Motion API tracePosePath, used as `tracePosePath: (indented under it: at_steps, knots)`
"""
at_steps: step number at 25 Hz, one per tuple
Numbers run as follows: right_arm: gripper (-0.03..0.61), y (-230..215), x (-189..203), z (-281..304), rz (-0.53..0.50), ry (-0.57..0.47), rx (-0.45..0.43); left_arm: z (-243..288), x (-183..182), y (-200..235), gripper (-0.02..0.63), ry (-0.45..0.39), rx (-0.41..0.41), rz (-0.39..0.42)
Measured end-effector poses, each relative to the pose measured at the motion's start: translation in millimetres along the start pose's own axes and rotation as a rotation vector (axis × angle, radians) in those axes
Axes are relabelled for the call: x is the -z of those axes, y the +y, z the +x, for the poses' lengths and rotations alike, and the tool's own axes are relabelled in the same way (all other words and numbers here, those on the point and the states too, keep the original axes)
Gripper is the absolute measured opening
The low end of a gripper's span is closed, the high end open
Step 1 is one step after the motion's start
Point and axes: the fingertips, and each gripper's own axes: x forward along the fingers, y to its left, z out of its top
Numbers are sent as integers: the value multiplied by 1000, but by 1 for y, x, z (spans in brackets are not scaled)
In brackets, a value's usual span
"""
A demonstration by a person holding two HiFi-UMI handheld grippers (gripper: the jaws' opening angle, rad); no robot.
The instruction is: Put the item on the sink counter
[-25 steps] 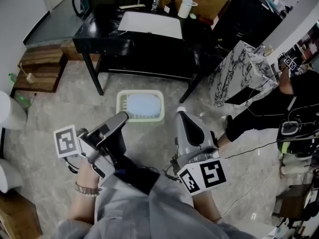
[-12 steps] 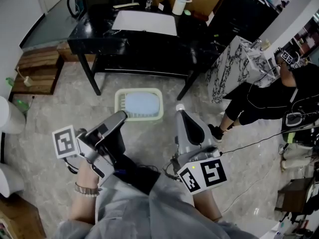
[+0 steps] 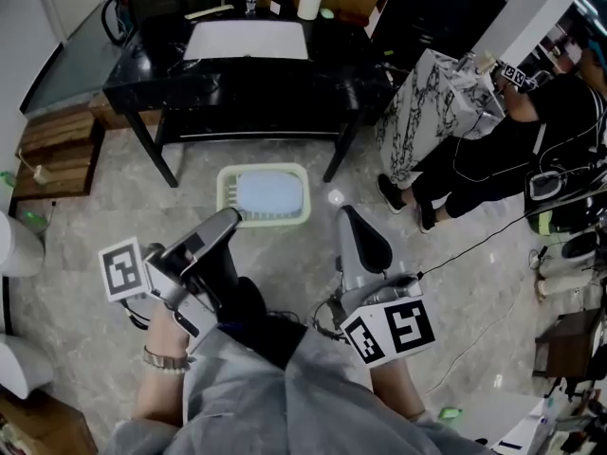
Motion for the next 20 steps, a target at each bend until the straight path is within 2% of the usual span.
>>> tracePosePath:
  at_steps: [13, 20]
  knots:
    - [-3, -42, 8, -26, -4, 27, 146, 49, 23, 21, 89, 141, 17, -62]
    - [-3, -65, 12, -24, -21, 35, 183, 80, 25, 33, 89, 188, 28, -83]
